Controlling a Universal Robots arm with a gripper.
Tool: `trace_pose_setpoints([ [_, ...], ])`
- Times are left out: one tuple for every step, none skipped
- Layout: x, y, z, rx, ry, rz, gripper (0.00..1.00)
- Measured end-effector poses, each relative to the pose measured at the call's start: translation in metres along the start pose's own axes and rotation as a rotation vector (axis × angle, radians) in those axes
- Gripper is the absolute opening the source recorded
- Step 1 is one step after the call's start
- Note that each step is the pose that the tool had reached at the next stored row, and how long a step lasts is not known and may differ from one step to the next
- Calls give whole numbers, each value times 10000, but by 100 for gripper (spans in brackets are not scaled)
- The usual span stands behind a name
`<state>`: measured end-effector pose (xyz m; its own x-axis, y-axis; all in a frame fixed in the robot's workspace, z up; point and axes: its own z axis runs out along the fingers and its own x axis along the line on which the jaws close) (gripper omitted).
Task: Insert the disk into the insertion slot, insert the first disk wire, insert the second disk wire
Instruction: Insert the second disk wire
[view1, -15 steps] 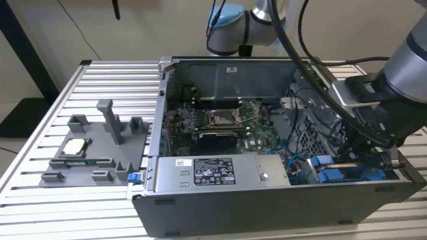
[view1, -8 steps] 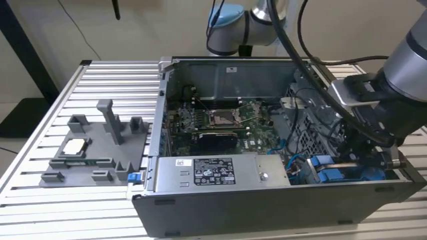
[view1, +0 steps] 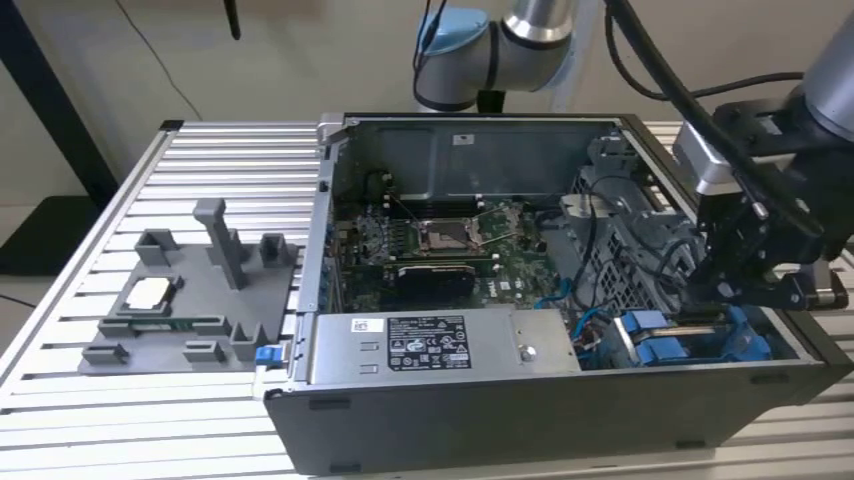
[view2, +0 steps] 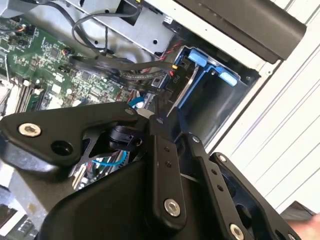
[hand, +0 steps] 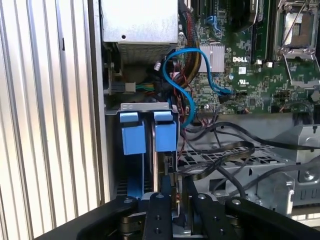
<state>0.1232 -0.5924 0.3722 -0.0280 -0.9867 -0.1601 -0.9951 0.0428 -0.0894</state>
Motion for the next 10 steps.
trace_pose_setpoints([
  [-4, -2, -26, 0, 0, 0, 24],
  [-7, -4, -44, 0, -1, 0, 24],
  [-9, -5, -56, 0, -1, 1, 24],
  [-9, -5, -58, 0, -2, 0, 24],
  [-9, -5, -58, 0, -3, 1, 24],
  [-9, -5, -58, 0, -3, 0, 24],
  [-10, -5, -62, 0, 0, 1, 24],
  [-10, -5, -64, 0, -1, 0, 24],
  [-10, -5, -64, 0, -1, 0, 24],
  [-10, -5, -65, 0, -1, 1, 24],
])
